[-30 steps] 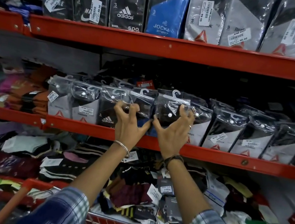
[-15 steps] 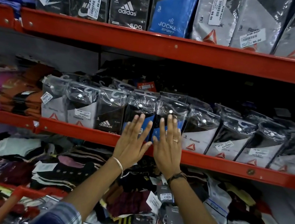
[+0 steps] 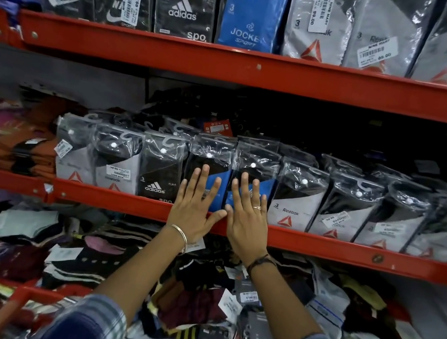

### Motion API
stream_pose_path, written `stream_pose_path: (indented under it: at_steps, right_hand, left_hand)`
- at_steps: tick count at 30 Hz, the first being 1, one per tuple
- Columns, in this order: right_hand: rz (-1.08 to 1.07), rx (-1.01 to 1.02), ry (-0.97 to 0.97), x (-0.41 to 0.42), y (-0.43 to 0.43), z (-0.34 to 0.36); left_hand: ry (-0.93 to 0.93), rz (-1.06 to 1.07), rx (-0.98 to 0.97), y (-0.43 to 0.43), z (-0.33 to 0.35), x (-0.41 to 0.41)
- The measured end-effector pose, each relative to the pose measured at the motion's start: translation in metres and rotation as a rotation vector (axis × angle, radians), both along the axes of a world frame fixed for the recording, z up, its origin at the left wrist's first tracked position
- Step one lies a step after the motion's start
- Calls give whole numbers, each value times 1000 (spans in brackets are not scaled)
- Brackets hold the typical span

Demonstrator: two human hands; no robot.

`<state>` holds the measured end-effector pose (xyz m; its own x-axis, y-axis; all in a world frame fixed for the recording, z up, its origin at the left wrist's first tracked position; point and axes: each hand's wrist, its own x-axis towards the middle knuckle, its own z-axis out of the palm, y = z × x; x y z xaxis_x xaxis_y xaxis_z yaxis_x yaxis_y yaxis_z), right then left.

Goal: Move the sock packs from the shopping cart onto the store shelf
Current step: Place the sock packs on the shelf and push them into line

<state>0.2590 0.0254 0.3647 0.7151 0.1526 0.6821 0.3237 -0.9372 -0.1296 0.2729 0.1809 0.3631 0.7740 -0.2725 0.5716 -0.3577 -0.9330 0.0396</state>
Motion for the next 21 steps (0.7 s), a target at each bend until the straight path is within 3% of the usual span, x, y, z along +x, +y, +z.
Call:
stream_pose_path:
  at_steps: [3, 7, 10, 15, 21]
  right_hand:
    - [55, -13, 46, -10, -3, 7]
    - [169, 115, 41, -39, -21, 12]
    - [126, 170, -55, -59, -51, 9]
    - [15, 114, -132, -72, -111, 13]
    - [-118, 71, -151, -68, -192, 21]
  left_hand:
    - [40, 28, 9, -3, -1, -7]
    - [155, 64, -78, -31, 11, -40]
    - [10, 28, -189, -58, 25, -65]
    - [-188, -154, -66, -106, 38, -78]
    - [-262, -257, 32, -168, 45, -70]
